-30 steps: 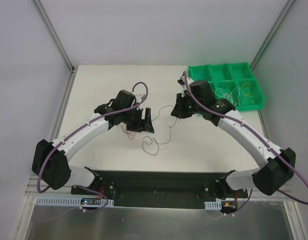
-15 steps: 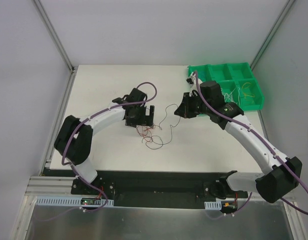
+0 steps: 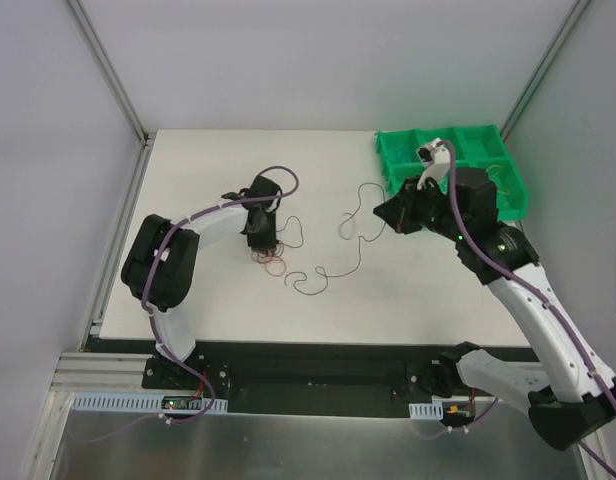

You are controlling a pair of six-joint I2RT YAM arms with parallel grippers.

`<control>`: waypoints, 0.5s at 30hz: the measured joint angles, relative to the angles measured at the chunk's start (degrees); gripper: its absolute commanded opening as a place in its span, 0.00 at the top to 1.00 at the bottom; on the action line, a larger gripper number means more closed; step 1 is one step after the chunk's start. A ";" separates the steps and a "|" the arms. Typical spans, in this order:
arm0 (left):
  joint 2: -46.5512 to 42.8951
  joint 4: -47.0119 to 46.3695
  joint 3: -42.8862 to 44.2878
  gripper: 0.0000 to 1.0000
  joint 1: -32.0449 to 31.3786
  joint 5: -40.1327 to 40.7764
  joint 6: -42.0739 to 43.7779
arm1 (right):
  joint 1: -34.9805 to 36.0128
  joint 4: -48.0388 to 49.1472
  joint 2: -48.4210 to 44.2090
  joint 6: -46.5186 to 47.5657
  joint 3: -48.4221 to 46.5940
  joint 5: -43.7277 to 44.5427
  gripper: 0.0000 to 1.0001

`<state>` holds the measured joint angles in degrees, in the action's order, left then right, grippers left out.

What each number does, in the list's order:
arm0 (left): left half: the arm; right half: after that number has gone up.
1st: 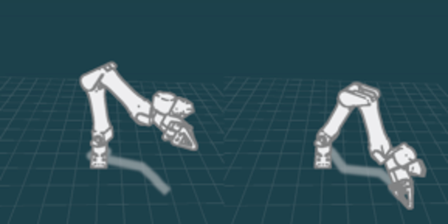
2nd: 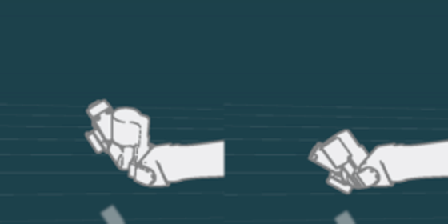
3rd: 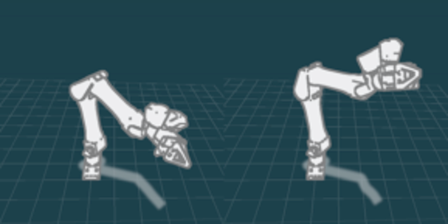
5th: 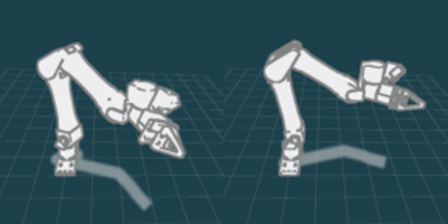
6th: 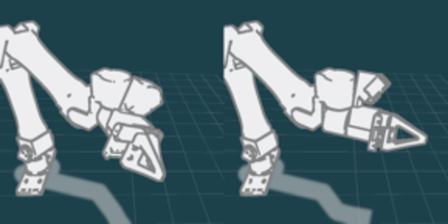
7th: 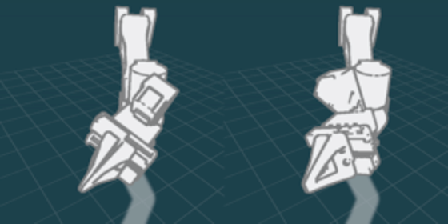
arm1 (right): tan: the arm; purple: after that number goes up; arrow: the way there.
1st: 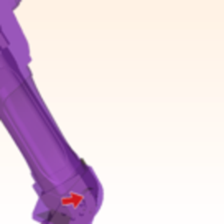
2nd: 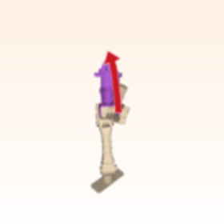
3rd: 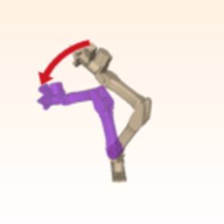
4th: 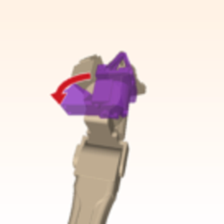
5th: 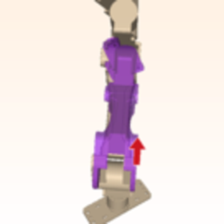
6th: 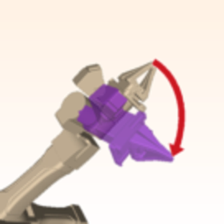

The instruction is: Untangle the cables

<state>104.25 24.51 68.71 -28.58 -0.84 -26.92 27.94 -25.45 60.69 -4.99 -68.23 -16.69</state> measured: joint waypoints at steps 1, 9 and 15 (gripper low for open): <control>0.00 -0.02 -1.11 0.83 2.19 -0.11 -0.15 | -0.13 -0.42 -1.88 0.15 -0.44 1.11 0.99; -6.88 0.31 -8.52 0.78 13.00 -0.66 -3.52 | -0.39 0.94 -12.85 1.29 -6.62 7.63 0.99; -14.12 0.17 -8.66 0.45 12.44 -2.19 -3.54 | -0.39 3.04 -8.63 1.18 -9.55 7.19 0.99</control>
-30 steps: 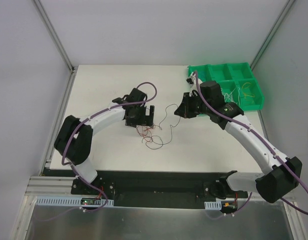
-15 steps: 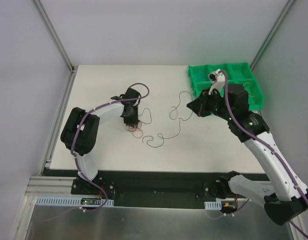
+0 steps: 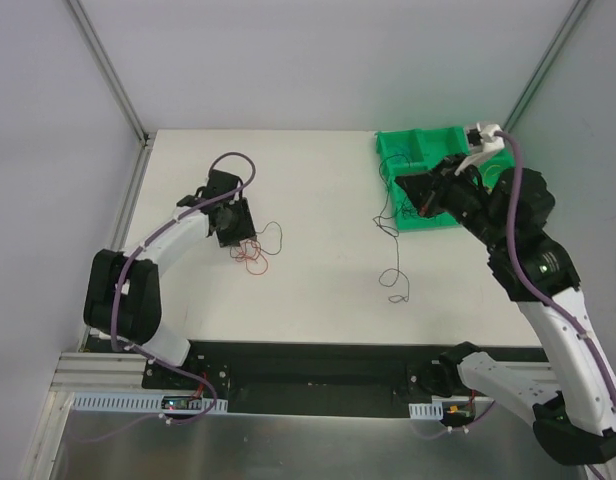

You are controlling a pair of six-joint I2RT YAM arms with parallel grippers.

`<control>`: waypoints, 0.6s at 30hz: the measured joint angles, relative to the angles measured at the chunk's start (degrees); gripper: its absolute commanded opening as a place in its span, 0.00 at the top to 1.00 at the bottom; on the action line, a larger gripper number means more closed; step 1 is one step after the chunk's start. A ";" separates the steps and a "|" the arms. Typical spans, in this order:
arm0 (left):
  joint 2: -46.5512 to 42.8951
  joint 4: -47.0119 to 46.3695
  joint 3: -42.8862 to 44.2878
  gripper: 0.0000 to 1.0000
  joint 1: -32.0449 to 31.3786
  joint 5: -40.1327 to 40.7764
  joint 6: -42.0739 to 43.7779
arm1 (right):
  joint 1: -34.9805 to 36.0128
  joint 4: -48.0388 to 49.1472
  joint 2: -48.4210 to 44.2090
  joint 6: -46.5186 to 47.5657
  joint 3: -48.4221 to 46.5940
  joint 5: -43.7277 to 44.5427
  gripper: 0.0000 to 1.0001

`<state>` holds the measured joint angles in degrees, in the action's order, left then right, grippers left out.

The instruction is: Untangle the cables

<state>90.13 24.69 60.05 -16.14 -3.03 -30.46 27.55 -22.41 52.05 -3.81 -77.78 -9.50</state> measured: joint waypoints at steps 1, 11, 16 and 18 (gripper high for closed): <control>-1.53 0.00 0.00 0.39 0.00 -0.13 0.15 | 0.00 -0.09 1.09 -0.04 0.00 -0.22 0.99; -13.03 1.22 4.63 0.09 0.09 -12.55 5.44 | 0.00 -3.74 6.51 -2.51 10.49 -1.86 0.99; -13.20 1.33 10.84 0.07 0.09 -22.29 8.39 | 0.00 -10.14 6.56 -5.01 19.41 0.44 0.99; -13.20 1.27 12.57 0.07 0.07 -24.81 9.62 | 0.00 -12.44 7.26 -5.88 22.16 1.42 0.98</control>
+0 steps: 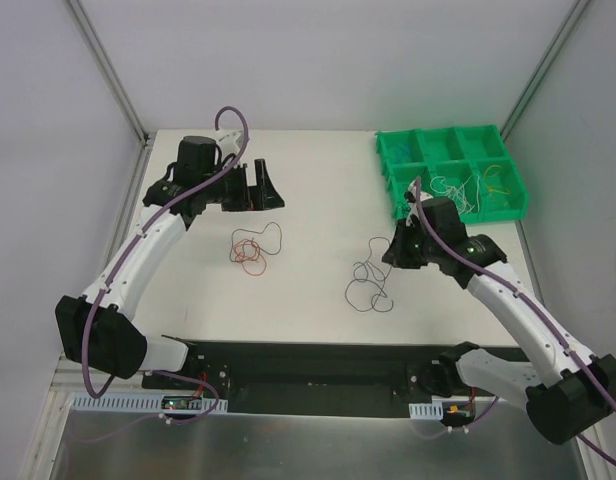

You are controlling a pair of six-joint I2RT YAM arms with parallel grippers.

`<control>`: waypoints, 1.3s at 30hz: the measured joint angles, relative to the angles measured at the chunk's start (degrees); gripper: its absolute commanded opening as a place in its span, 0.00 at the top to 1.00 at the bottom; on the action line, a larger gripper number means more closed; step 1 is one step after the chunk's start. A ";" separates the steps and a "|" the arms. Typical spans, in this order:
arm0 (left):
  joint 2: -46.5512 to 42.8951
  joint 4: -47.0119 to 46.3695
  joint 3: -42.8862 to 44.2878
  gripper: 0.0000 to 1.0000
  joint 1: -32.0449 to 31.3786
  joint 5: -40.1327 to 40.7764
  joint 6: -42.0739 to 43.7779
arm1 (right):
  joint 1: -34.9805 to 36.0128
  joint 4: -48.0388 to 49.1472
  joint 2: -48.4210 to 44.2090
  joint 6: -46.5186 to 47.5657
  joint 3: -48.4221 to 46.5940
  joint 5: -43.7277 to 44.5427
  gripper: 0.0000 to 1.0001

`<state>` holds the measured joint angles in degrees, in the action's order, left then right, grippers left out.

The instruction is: Untangle the cables

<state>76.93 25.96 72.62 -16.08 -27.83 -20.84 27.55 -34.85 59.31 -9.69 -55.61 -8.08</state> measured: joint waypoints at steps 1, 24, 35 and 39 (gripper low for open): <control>0.00 0.00 0.57 0.07 0.00 -0.81 0.79 | 0.00 -0.63 0.61 -0.26 0.74 0.31 0.98; 1.88 0.46 -3.26 0.07 0.00 -4.76 4.44 | 3.23 -4.24 17.40 -4.35 5.31 -0.26 0.22; 1.88 0.44 -3.39 0.07 0.04 -5.16 4.48 | 4.76 -9.33 -2.58 -7.63 6.12 12.52 0.14; 1.88 0.44 -3.39 0.07 0.07 -5.20 4.48 | 1.01 -5.86 -2.71 -5.29 5.81 11.67 0.16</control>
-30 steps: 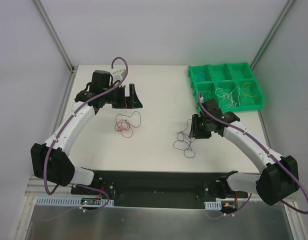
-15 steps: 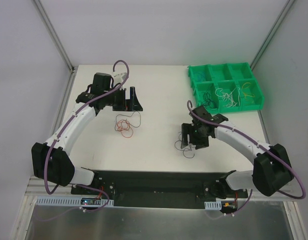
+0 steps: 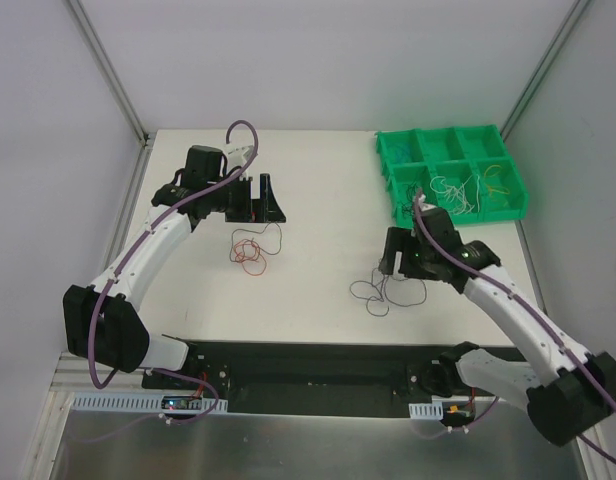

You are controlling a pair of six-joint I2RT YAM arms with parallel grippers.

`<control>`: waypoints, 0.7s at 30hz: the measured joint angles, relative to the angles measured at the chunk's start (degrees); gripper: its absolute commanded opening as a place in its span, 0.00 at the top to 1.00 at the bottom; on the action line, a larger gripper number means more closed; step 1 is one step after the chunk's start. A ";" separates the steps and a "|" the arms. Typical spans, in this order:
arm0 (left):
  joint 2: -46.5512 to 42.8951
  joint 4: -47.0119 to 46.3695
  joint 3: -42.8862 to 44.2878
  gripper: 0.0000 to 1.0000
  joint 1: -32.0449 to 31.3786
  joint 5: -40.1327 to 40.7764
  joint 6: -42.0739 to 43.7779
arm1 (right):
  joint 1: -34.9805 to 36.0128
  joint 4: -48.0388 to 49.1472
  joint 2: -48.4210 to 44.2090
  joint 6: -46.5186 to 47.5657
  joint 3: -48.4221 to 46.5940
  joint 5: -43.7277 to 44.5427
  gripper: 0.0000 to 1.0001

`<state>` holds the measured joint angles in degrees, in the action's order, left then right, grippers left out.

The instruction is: Untangle the cables

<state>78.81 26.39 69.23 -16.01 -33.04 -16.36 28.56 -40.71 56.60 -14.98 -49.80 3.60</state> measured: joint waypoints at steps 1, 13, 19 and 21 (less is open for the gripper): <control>0.00 0.00 0.00 0.07 0.00 0.00 0.00 | -0.31 1.70 2.10 1.09 -0.02 -1.14 0.16; 0.00 -0.20 -0.39 0.07 0.00 -0.37 0.00 | 0.28 7.08 25.42 8.24 -4.15 -5.11 0.15; 0.00 -0.44 -0.39 0.07 0.00 -1.40 -0.02 | 3.41 6.58 27.76 8.41 -4.15 -2.14 0.15; 0.00 -0.44 -0.39 0.07 0.00 -1.53 -0.02 | 4.24 6.99 27.76 8.63 -3.96 -2.12 0.16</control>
<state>78.81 25.96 68.84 -16.01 -34.57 -16.38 32.80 -33.71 84.36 -6.35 -53.76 1.48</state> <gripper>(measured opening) 0.928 0.847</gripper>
